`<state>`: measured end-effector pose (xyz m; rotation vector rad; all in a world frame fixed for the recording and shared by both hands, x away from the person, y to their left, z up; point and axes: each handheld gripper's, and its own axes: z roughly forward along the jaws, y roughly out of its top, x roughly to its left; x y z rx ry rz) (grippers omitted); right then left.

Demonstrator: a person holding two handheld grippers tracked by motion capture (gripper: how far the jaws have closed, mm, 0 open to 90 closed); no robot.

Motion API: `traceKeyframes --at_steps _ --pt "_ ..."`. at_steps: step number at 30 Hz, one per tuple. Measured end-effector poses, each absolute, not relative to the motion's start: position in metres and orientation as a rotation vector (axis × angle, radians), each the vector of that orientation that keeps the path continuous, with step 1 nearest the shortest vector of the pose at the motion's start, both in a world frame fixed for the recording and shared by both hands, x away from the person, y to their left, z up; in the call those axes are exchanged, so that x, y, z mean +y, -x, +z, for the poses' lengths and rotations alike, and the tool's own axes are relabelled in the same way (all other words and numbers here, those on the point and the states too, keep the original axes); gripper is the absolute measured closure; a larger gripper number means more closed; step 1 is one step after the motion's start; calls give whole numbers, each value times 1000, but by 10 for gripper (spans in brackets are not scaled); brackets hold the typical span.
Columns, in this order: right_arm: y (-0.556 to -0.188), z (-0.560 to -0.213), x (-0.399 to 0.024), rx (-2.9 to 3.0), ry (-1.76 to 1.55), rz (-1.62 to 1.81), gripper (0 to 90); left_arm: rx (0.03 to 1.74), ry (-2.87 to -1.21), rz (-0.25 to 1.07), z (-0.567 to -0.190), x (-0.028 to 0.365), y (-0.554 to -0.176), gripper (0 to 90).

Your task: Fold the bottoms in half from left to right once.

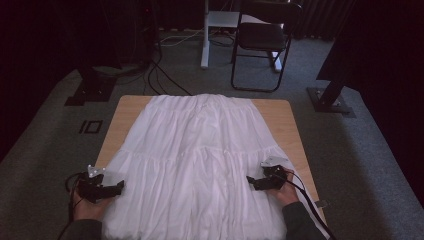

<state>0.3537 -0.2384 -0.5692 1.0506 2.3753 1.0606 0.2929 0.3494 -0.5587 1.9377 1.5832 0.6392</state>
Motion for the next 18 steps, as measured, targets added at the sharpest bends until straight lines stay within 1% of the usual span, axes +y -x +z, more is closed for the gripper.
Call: traceKeyframes --at_steps 4,6,7,9,10,11,12,13,14,15,17,18 --pt "-354 -569 -238 2375 -1050 1062 123 1563 -1952 632 -558 347 -290 22" --pt "-353 -569 -238 2378 -1047 1060 122 1552 -1959 628 -556 345 -288 68" --pt "-353 -569 -238 2378 -1046 1061 122 1538 -1961 626 -555 344 -286 114" --pt "-353 -569 -238 2380 -1045 1060 122 1515 -1970 621 -553 341 -283 230" --pt "-353 -569 -238 2379 -1044 1059 122 1498 -1974 616 -552 339 -282 305" --pt "-353 -569 -238 2381 -1044 1060 122 1492 -1975 613 -551 338 -281 422" --pt "-353 -569 -239 2384 -1039 1062 126 1482 -1979 606 -550 337 -281 518" --pt "-352 -569 -239 2382 -1042 1063 156 1470 -1982 601 -550 336 -281 604" --pt "-350 -567 -240 2385 -1040 1055 235 1456 -1988 595 -549 334 -281 696" --pt "-348 -563 -242 2384 -1026 1039 298 1445 -1998 599 -549 333 -281 760" --pt "-343 -554 -252 2312 -1010 995 330 1428 -2050 663 -548 327 -281 832" --pt "-341 -549 -259 2272 -1039 975 346 1426 -2070 695 -548 323 -281 849"
